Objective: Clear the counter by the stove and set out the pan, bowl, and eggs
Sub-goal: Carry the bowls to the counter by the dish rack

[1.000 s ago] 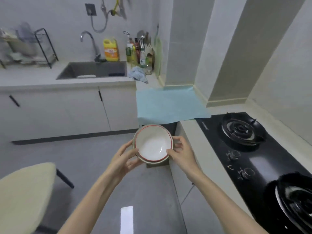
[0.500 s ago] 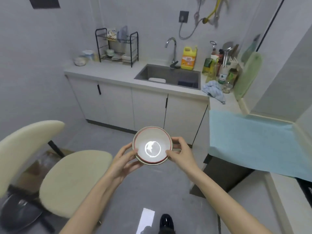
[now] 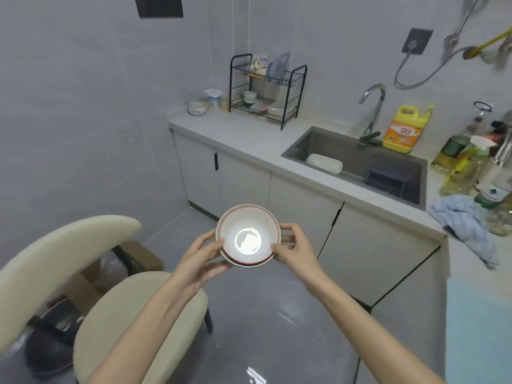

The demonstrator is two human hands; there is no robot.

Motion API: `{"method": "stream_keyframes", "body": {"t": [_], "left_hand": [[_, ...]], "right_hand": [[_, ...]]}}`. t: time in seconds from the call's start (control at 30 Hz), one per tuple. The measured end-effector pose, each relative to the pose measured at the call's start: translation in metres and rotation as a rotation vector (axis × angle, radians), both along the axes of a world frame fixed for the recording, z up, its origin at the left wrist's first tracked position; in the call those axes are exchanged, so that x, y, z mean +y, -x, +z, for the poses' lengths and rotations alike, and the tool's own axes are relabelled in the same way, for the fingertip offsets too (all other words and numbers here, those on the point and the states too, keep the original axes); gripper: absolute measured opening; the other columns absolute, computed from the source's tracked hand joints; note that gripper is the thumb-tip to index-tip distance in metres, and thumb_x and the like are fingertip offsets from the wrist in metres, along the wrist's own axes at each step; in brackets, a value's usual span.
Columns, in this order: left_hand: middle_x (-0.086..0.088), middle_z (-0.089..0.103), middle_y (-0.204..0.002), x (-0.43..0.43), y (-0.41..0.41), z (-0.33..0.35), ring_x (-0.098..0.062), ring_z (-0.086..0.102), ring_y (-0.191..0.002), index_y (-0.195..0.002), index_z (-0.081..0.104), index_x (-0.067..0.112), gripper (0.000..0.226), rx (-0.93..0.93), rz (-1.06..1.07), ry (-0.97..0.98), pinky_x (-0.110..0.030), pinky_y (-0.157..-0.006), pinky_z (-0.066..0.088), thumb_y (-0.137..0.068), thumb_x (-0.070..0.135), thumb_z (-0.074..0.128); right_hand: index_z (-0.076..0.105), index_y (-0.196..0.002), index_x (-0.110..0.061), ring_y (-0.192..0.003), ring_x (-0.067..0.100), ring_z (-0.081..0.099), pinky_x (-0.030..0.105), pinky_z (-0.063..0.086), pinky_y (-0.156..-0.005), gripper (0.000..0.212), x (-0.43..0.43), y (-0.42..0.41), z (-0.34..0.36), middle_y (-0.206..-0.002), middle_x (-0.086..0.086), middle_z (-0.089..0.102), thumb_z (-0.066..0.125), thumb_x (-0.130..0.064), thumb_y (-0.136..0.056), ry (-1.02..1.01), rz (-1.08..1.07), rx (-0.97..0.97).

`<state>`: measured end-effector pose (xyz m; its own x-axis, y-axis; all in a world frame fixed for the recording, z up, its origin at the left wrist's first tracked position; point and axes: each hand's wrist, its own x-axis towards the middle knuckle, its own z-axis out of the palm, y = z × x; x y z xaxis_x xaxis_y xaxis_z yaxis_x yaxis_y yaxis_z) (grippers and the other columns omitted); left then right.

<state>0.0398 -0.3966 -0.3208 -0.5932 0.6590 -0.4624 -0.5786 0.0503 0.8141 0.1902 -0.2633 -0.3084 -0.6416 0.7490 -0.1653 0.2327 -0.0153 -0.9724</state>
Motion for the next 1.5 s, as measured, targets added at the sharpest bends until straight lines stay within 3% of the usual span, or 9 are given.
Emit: {"method": "stream_keyframes", "body": {"t": [0.1, 0.2, 0.3, 0.5, 0.7, 0.9, 1.03, 1.37, 1.5], "left_hand": [[-0.015, 0.067, -0.104, 0.030, 0.035, 0.003, -0.023, 0.073, -0.079, -0.119, 0.056, 0.015, 0.034, -0.016, 0.046, -0.002, -0.036, -0.065, 0.061, -0.086, 0.009, 0.064], [-0.015, 0.067, -0.101, 0.057, 0.069, 0.004, -0.023, 0.073, -0.072, -0.119, 0.055, 0.014, 0.033, -0.036, 0.065, -0.017, -0.033, -0.059, 0.060, -0.087, 0.009, 0.062], [-0.014, 0.066, -0.101, 0.086, 0.106, 0.000, -0.022, 0.073, -0.071, -0.120, 0.055, 0.013, 0.034, -0.042, 0.075, -0.018, -0.035, -0.063, 0.061, -0.087, 0.009, 0.062], [-0.011, 0.064, -0.102, 0.150, 0.203, -0.015, -0.021, 0.073, -0.068, -0.121, 0.054, 0.013, 0.033, -0.033, 0.083, -0.028, -0.037, -0.069, 0.060, -0.089, 0.008, 0.060], [-0.012, 0.063, -0.107, 0.219, 0.314, -0.016, -0.020, 0.073, -0.071, -0.122, 0.054, 0.013, 0.035, -0.047, 0.099, -0.022, -0.037, -0.064, 0.061, -0.088, 0.008, 0.061], [-0.015, 0.062, -0.112, 0.279, 0.427, -0.007, -0.024, 0.064, -0.099, -0.127, 0.052, 0.013, 0.043, -0.053, 0.096, -0.010, -0.040, -0.067, 0.060, -0.086, 0.009, 0.065], [-0.014, 0.064, -0.108, 0.314, 0.485, -0.008, -0.026, 0.065, -0.096, -0.129, 0.050, 0.012, 0.045, -0.059, 0.087, -0.001, -0.043, -0.073, 0.059, -0.086, 0.009, 0.064], [-0.014, 0.062, -0.097, 0.417, 0.635, -0.030, -0.026, 0.063, -0.083, -0.115, 0.051, 0.013, 0.027, -0.044, 0.096, 0.051, -0.035, -0.055, 0.059, -0.090, 0.006, 0.059], [-0.014, 0.064, -0.103, 0.470, 0.695, -0.044, -0.030, 0.065, -0.091, -0.112, 0.056, 0.017, 0.028, -0.064, 0.075, 0.061, -0.032, -0.054, 0.059, -0.087, 0.008, 0.063]], "right_hand": [[0.051, -0.110, -0.018, -0.068, 0.010, 0.060, 0.014, 0.051, -0.059, 0.031, 0.039, 0.044, 0.006, -0.091, -0.002, 0.060, 0.056, 0.001, -0.085, 0.021, 0.057, -0.005], [0.052, -0.109, -0.017, -0.066, 0.010, 0.059, 0.011, 0.047, -0.054, 0.031, 0.071, 0.083, 0.007, -0.092, 0.001, 0.060, 0.057, 0.001, -0.085, 0.026, 0.088, -0.023], [0.051, -0.105, -0.019, -0.068, 0.012, 0.060, 0.016, 0.052, -0.060, 0.029, 0.102, 0.123, 0.003, -0.091, 0.002, 0.059, 0.057, 0.001, -0.085, 0.034, 0.103, -0.028], [0.051, -0.099, -0.023, -0.073, 0.016, 0.061, 0.039, 0.057, -0.082, 0.029, 0.168, 0.220, -0.007, -0.087, 0.000, 0.058, 0.057, 0.002, -0.084, 0.036, 0.113, -0.038], [0.051, -0.107, -0.016, -0.075, 0.011, 0.062, 0.023, 0.058, -0.069, 0.030, 0.240, 0.335, -0.008, -0.091, 0.007, 0.060, 0.057, 0.001, -0.083, 0.035, 0.107, -0.052], [0.051, -0.108, -0.014, -0.082, 0.015, 0.062, 0.020, 0.056, -0.065, 0.029, 0.301, 0.444, -0.003, -0.101, 0.012, 0.061, 0.058, 0.000, -0.083, 0.046, 0.103, -0.045], [0.052, -0.111, -0.011, -0.087, 0.020, 0.063, 0.025, 0.058, -0.072, 0.030, 0.336, 0.501, -0.003, -0.089, 0.005, 0.063, 0.057, 0.001, -0.083, 0.078, 0.099, -0.042], [0.051, -0.109, -0.012, -0.084, 0.022, 0.061, 0.031, 0.057, -0.078, 0.029, 0.442, 0.658, -0.037, -0.088, 0.007, 0.062, 0.058, 0.000, -0.083, 0.124, 0.129, -0.053], [0.050, -0.105, -0.012, -0.084, 0.022, 0.059, 0.037, 0.058, -0.081, 0.026, 0.495, 0.715, -0.053, -0.086, 0.007, 0.061, 0.057, 0.000, -0.083, 0.137, 0.107, -0.069]]}}
